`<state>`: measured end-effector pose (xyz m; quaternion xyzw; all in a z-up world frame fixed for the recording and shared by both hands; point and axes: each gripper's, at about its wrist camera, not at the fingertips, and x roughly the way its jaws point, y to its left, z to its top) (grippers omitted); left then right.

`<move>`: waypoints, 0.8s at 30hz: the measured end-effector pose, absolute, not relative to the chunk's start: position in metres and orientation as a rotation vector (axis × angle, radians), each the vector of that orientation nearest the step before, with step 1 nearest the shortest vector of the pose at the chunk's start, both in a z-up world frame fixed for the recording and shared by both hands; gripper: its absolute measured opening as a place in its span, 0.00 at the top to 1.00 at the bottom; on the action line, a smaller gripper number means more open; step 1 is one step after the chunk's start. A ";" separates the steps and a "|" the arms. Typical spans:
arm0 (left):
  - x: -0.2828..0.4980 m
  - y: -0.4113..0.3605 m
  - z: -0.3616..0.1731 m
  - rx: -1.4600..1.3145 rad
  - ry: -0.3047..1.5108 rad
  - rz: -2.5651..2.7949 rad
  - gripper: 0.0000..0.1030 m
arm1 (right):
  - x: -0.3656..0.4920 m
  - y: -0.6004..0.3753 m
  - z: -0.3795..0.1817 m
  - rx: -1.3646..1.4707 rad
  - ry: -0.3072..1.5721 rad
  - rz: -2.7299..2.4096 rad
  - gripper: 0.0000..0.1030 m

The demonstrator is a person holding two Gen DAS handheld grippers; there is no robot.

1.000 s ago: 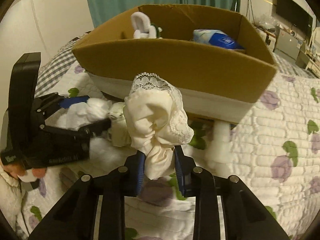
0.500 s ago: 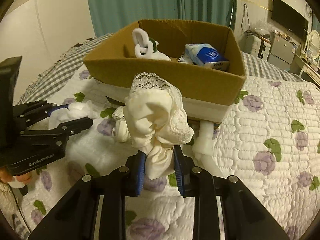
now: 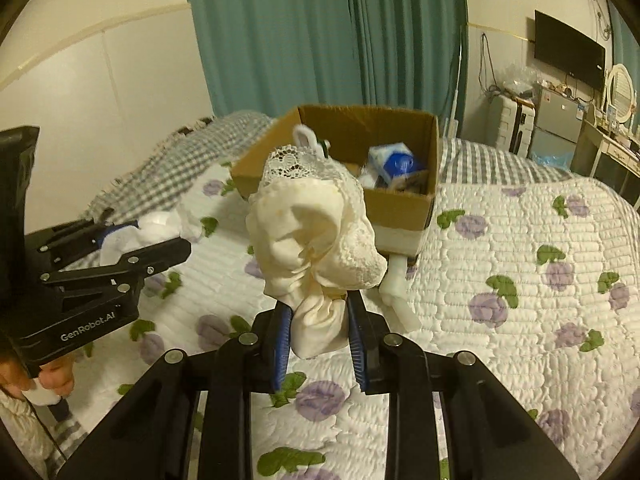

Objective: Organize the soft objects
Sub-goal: 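Carry both cloths into the box and open both tools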

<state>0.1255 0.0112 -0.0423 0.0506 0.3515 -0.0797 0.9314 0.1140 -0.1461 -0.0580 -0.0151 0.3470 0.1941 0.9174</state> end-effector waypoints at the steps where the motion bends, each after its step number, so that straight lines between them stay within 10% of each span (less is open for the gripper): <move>1: 0.124 0.012 -0.037 0.094 0.713 -0.154 0.62 | 0.111 -0.146 -0.053 -0.030 0.700 0.405 0.76; 24: 0.234 -0.007 0.023 0.115 0.575 -0.118 0.62 | 0.246 -0.144 0.043 -0.001 0.528 0.456 0.76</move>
